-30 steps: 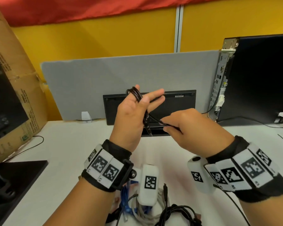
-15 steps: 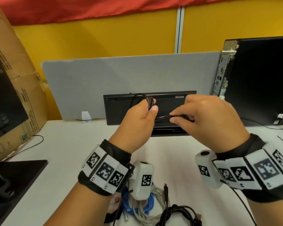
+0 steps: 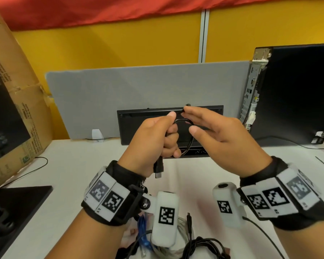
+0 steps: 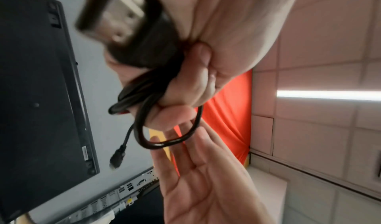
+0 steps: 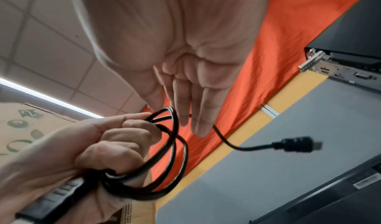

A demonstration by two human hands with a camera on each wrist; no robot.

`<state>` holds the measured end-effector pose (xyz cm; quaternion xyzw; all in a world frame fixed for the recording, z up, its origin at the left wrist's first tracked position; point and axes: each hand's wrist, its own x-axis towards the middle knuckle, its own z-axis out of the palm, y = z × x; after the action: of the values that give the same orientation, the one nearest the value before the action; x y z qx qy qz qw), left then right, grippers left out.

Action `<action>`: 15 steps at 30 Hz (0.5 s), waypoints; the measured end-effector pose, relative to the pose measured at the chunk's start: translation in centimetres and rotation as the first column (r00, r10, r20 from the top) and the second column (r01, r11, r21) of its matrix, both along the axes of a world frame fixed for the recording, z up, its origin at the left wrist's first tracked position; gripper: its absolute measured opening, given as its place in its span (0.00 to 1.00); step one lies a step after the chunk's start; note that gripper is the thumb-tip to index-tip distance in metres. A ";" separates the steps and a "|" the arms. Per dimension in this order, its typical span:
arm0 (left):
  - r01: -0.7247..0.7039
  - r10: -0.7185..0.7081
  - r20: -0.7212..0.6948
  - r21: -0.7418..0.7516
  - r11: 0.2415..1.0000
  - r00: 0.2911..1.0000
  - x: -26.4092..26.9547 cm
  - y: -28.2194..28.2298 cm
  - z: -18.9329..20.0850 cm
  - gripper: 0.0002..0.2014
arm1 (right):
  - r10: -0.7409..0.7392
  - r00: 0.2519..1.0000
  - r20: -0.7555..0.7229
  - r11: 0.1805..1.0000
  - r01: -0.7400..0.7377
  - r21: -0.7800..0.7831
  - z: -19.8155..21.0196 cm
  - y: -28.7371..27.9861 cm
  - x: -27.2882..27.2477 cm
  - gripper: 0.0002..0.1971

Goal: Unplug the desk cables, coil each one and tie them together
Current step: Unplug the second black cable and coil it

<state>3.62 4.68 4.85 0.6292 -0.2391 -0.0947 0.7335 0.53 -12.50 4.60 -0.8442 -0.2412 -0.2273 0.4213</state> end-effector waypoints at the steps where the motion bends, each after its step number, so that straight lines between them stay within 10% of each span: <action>1: 0.030 -0.030 -0.006 -0.016 0.999 1.000 0.0 0.0 0.0 0.21 | 0.048 0.999 -0.020 0.998 -0.047 0.044 0.0 0.1 -0.2 0.27; 7: 0.215 -0.214 -0.050 0.009 0.977 0.975 -0.5 -0.2 -0.2 0.22 | 0.202 0.971 -0.125 0.979 -0.201 0.018 0.2 0.5 -0.9 0.43; 15: 0.277 -0.278 -0.003 0.119 0.954 0.960 -0.1 0.0 -0.3 0.24 | 0.072 0.996 -0.045 0.996 -0.075 -0.058 0.1 0.5 -0.5 0.29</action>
<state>3.52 4.68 4.52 0.6324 -0.3239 -0.2065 0.6727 0.07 -12.03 4.70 -0.8515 -0.2698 -0.1862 0.4092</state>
